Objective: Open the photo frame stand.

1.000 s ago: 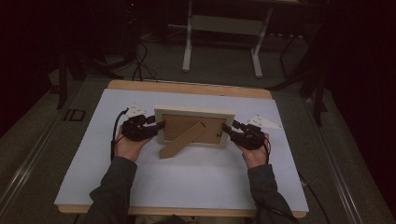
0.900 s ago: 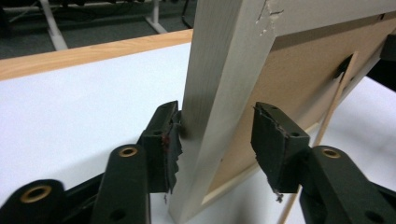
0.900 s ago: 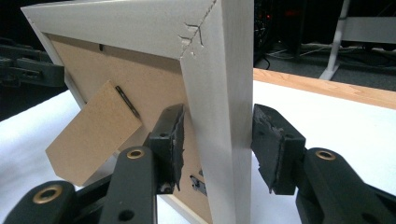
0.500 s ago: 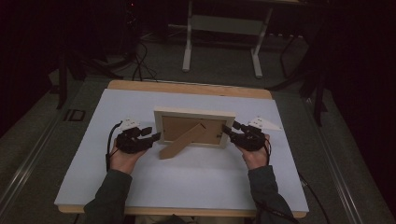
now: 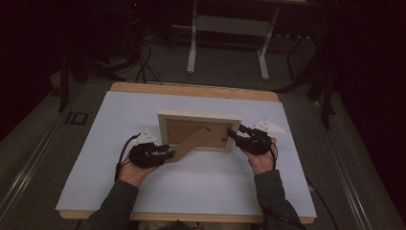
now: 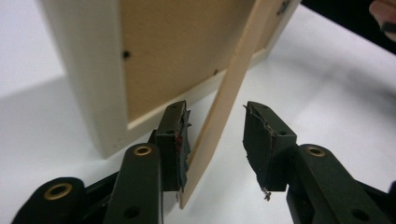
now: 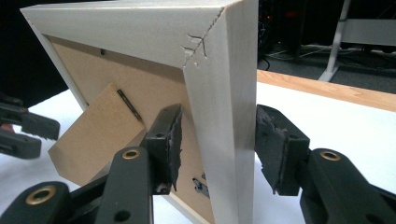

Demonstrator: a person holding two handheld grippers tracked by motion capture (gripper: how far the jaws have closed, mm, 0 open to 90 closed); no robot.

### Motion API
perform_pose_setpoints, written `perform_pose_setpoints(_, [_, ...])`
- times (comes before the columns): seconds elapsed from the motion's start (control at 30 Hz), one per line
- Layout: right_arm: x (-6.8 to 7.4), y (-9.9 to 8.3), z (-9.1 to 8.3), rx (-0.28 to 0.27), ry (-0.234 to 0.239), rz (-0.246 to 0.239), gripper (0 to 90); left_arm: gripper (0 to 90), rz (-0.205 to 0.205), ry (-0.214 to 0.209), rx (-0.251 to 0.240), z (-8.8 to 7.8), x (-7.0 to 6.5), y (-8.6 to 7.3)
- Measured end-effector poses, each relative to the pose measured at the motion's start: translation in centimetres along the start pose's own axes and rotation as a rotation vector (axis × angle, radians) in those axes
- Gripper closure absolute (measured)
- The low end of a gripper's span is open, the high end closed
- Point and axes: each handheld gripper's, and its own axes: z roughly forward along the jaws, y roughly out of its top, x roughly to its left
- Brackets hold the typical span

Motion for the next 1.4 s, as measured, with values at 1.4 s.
perform_pose_setpoints(1.4, [1.6,-1.5,-1.8,-0.012,0.007,-0.071,50.8,83.7,0.007,-0.092,0.036,0.4,-2.1,-1.6])
